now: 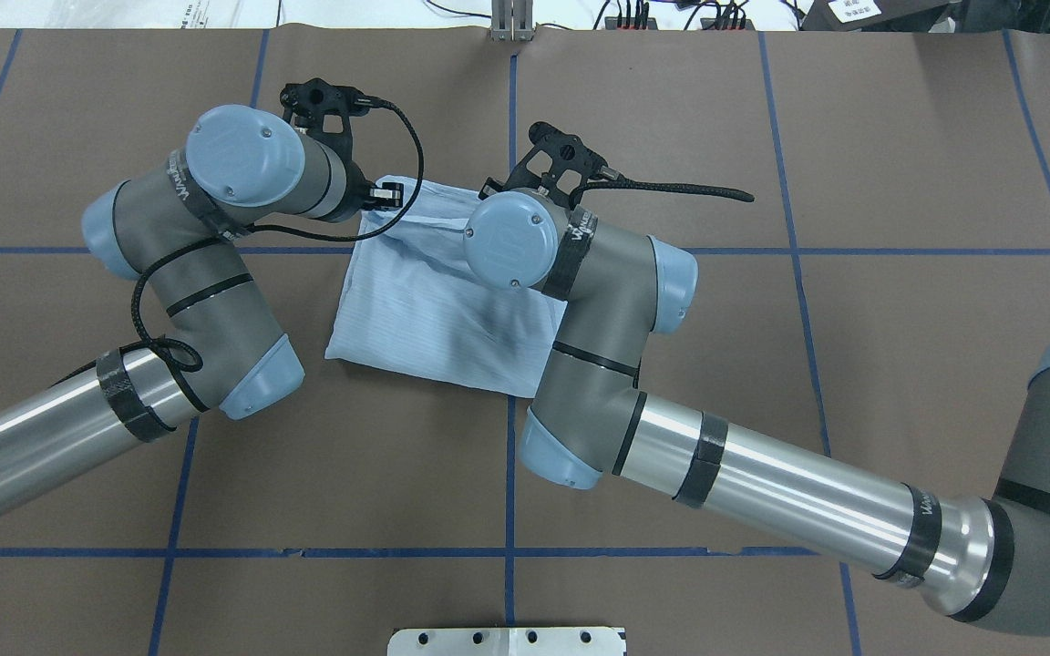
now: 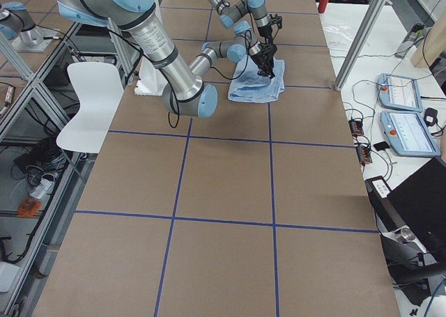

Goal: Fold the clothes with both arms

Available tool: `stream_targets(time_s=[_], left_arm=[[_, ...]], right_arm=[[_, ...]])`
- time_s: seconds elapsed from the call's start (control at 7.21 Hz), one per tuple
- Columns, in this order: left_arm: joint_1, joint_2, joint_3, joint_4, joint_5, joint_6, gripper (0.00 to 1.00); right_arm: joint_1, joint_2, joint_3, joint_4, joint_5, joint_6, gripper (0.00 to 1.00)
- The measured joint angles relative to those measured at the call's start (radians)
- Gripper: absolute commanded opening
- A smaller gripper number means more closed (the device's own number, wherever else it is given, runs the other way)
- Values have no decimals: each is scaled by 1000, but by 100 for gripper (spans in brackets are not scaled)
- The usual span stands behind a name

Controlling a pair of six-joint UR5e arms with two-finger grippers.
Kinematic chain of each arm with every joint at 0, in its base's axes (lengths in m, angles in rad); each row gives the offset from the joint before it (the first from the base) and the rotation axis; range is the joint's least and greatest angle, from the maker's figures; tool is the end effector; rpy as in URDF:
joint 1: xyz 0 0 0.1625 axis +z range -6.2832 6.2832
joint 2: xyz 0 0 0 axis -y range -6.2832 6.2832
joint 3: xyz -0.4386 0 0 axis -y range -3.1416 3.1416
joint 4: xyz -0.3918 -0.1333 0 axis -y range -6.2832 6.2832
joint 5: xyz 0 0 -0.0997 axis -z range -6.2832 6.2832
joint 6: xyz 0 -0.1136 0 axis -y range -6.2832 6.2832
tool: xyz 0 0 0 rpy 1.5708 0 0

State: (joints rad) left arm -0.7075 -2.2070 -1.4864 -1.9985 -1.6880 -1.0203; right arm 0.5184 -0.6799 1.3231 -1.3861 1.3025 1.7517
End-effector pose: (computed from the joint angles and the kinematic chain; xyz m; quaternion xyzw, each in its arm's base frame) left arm 0.4870 -0.5744 0.2900 0.2345 0.4101 -0.0416 0.8804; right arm -0.6163 -0.5397 0.2039 0.1877 -0.3724 0.3614 0.8340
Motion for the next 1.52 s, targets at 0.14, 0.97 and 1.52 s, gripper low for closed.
stream_targets(time_s=[0.14,0.97,1.52], left_arm=[[-10,3,-1,-14,-4,34,100],[52,-11,125,-26,25,69,100],[-9,-155,377,-132,42,22,100]], right_arm=[[22,0,3,0,34,-33,100],[59,-33,11,31,98,-134,100],[58,-40,11,44,98,-136,100]])
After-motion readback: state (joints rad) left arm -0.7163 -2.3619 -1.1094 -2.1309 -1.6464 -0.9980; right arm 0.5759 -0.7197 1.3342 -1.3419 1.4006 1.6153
